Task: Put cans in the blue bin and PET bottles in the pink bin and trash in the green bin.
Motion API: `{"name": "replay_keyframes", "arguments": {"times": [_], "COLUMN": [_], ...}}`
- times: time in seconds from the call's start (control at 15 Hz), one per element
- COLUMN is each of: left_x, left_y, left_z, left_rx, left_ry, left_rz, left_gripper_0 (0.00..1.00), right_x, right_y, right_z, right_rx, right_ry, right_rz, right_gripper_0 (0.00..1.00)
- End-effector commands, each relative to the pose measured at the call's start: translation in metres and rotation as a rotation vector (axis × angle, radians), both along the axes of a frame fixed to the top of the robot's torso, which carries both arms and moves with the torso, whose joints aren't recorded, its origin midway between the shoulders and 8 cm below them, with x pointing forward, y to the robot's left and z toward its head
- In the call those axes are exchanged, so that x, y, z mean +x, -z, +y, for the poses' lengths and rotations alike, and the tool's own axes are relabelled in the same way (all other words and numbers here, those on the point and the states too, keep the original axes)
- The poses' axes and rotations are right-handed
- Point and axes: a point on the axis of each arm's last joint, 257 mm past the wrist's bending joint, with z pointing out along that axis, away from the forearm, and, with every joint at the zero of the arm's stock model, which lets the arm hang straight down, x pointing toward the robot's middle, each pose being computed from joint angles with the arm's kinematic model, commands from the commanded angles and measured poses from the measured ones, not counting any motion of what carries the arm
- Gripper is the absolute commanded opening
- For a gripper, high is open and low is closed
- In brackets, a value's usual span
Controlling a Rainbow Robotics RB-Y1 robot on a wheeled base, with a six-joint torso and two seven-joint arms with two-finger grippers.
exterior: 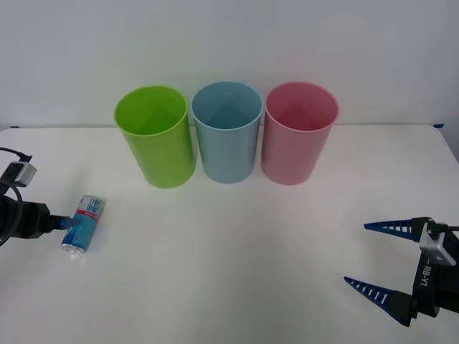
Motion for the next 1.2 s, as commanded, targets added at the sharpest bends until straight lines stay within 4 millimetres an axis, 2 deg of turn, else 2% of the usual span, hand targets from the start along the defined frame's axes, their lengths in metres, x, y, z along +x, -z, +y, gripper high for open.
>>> {"name": "replay_keyframes", "arguments": {"times": [0.07,0.33,0.6,1.2], "left_x": [0.004,0.010,0.024,0.033], "left_y": [0.010,0.035,0.041,0.064], "left_z": [0.000,-0.006,-0.008,-0.005], "left_rx": [-0.001,-0.022,-0.031,-0.006], "left_ry": [-0.010,-0.035,-0.056,-0.084], "left_rz": [0.013,0.047,0.035,0.095], "left_gripper_0": [1.00,1.00,1.00,1.00], "right_x": [0.000,0.000,0.000,0.000], "right_y": [0.000,0.000,0.000,0.000], "right_z": [0.000,0.000,0.000,0.000], "right_rx": [0.000,0.000,0.000,0.000], "right_ry": [0.000,0.000,0.000,0.000], "right_rz": [0.000,0.000,0.000,0.000], "right_gripper_0": [1.00,1.00,1.00,1.00]}}
